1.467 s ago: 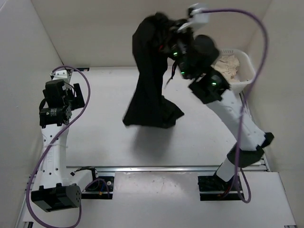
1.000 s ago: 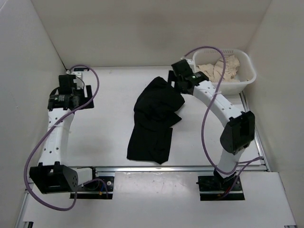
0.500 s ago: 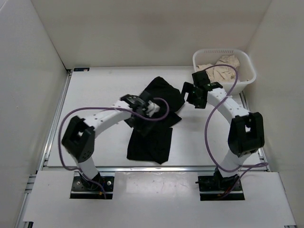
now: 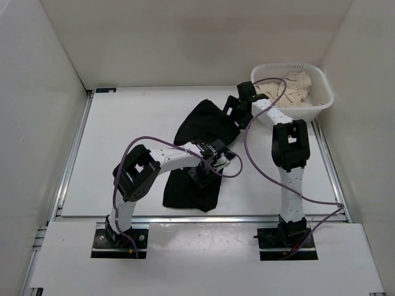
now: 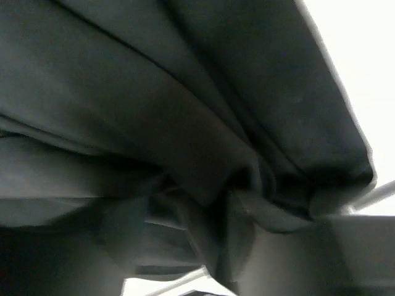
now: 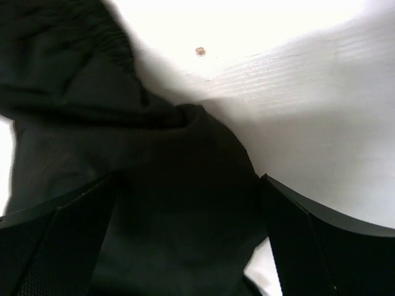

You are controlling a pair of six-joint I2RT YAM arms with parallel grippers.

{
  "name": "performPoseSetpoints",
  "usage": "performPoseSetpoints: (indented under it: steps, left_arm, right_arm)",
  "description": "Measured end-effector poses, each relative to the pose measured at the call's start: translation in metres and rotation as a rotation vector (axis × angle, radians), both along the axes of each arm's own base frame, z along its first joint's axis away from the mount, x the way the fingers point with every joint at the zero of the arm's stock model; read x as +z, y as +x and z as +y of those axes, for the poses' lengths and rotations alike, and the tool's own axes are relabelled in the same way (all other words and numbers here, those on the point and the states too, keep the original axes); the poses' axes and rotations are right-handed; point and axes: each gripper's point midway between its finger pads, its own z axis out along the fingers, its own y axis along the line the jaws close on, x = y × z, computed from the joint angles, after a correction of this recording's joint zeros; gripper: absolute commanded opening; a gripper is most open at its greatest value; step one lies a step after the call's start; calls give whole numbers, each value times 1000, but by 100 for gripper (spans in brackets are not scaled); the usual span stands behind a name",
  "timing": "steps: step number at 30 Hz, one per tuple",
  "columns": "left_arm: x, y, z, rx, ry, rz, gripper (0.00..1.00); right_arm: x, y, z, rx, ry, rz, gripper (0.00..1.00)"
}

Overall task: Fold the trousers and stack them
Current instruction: Flatten the trousers out

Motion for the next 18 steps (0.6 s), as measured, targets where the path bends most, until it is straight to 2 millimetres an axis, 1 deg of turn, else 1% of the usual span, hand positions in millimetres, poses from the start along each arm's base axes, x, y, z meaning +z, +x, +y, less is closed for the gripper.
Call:
performPoseSetpoints:
  steps: [1, 2, 3, 4, 5, 6, 7, 9, 11, 13, 14, 15, 16, 17, 18]
  left_arm:
    - [-1, 3, 4, 3, 20, -19, 32]
    - [-1, 6, 8, 2, 28, -32, 14]
    - [-2, 6, 9, 10, 33, -37, 14]
    - [-2, 7, 13, 9, 43, -51, 14]
    - [0, 8, 17, 13, 52, -67, 14]
    - [0, 9, 23, 14, 68, -83, 14]
    - [1, 7, 32, 16, 90, -99, 14]
    - [4, 5, 54, 26, 138, -125, 14]
    - [14, 5, 82, 56, 175, -167, 14]
    - [35, 10, 115, 113, 201, -232, 14]
    - [48, 16, 133, 158, 203, -280, 14]
    - [64, 24, 153, 217, 205, -339, 14]
    - [81, 32, 174, 284, 206, -403, 14]
    - [101, 41, 195, 359, 206, -476, 14]
    - [115, 47, 209, 416, 200, -531, 14]
  right_arm:
    - [-6, 0, 3, 1, -3, 15, 97]
    - [-12, 1, 8, -3, -1, 32, 91]
    - [-16, 0, 9, -6, -1, 42, 80]
    - [-21, 0, 11, -6, 0, 53, 43]
    - [-25, -2, 13, -1, 2, 65, 21]
    - [-27, -4, 14, -2, 8, 78, 6]
    - [-29, -7, 14, 0, 11, 87, 0]
    - [-31, -13, 12, -9, 12, 97, 0]
    - [-31, -25, 6, -18, -6, 114, 0]
    - [-24, -46, -7, -31, -42, 125, 0]
    - [-15, -57, -14, -37, -61, 116, 0]
    - [0, -71, -24, -46, -84, 96, 0]
    - [19, -83, -33, -51, -99, 62, 0]
    - [47, -97, -42, -58, -107, 11, 0]
    - [76, -106, -48, -63, -115, -51, 0]
